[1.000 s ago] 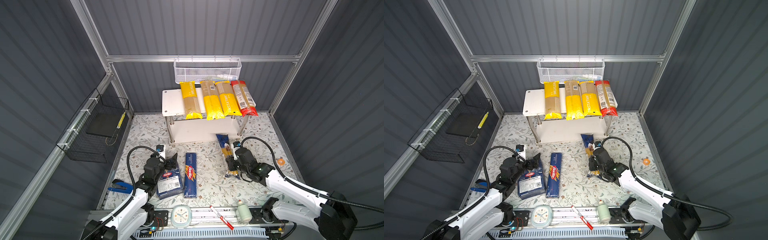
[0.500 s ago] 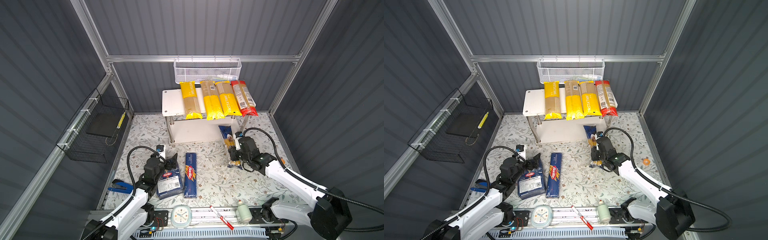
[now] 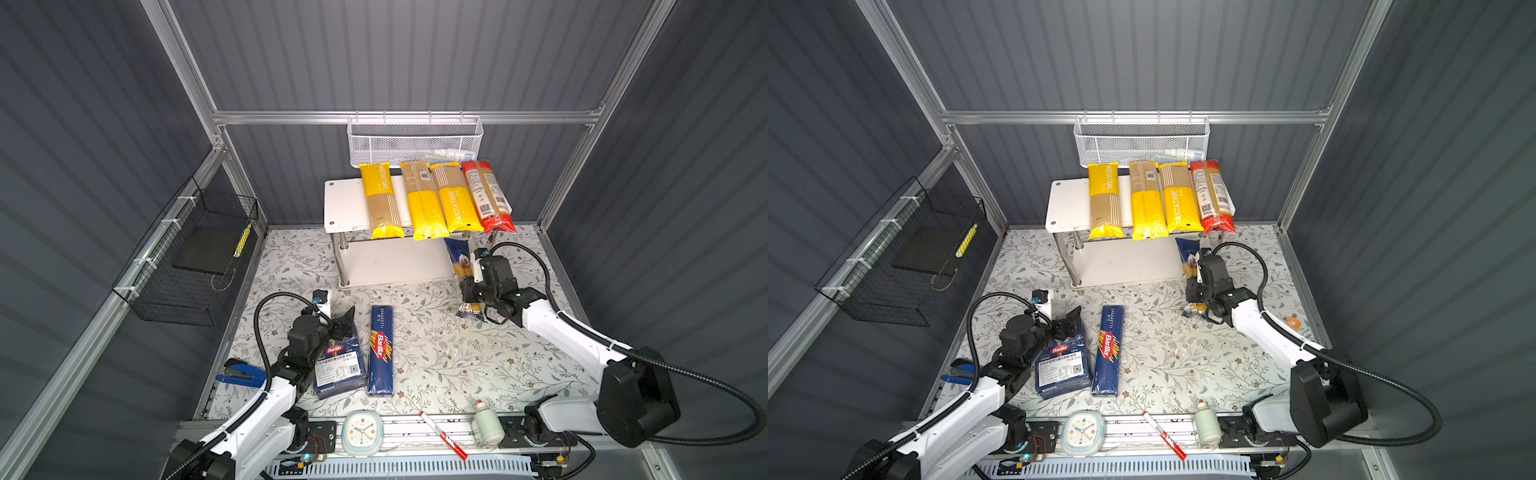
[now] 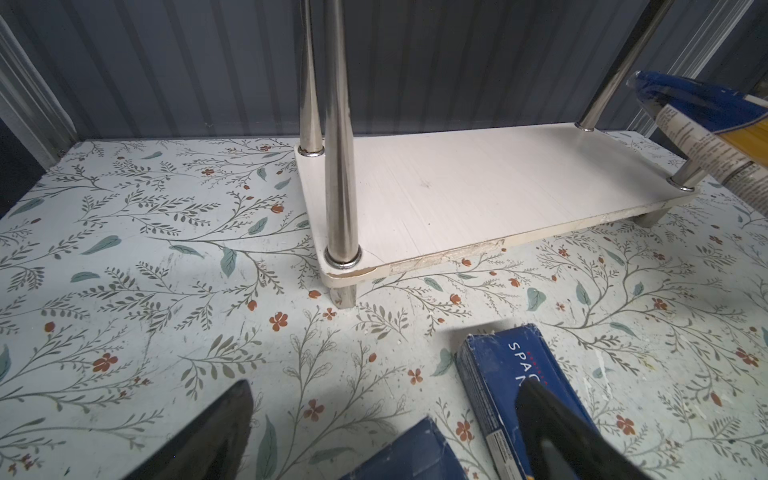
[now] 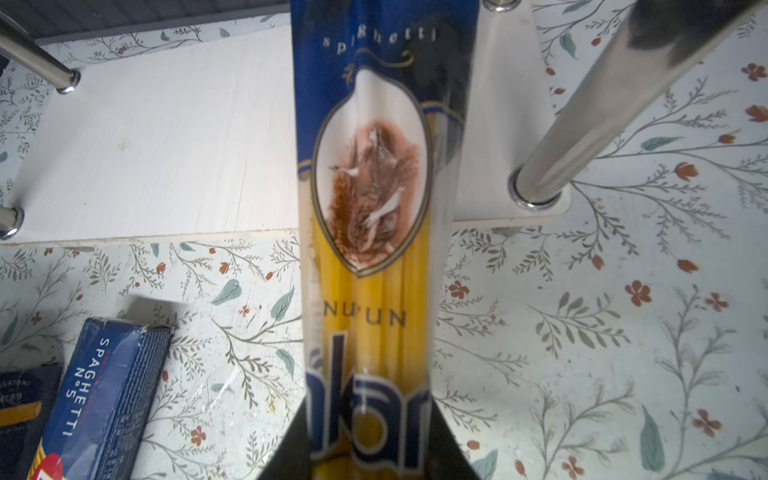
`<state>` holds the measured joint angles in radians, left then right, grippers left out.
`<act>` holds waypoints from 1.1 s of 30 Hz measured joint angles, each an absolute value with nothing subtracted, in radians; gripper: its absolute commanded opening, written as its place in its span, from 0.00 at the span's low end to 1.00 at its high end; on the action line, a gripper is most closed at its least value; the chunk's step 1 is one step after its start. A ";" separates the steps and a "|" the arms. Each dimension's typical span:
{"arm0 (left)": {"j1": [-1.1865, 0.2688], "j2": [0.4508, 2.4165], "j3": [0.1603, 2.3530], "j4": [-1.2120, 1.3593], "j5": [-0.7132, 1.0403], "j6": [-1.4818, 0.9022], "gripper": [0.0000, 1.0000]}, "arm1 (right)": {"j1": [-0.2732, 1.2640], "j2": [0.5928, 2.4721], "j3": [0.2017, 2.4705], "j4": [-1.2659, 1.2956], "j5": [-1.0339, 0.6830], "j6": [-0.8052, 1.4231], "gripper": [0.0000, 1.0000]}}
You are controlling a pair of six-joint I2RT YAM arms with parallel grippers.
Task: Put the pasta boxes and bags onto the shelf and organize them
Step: 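Stand the Ankara bag on the shelf's lower tier beside the leg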
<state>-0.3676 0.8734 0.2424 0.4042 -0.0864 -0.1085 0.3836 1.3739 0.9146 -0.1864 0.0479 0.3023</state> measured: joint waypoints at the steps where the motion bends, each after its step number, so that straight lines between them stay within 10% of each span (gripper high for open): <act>1: -0.368 0.873 0.242 0.404 -0.086 -0.109 0.99 | 0.377 1.386 0.923 -0.179 0.043 0.303 0.28; 33: -0.368 0.876 0.242 0.404 -0.086 -0.109 0.99 | 0.315 1.673 1.079 -0.008 0.011 0.307 0.31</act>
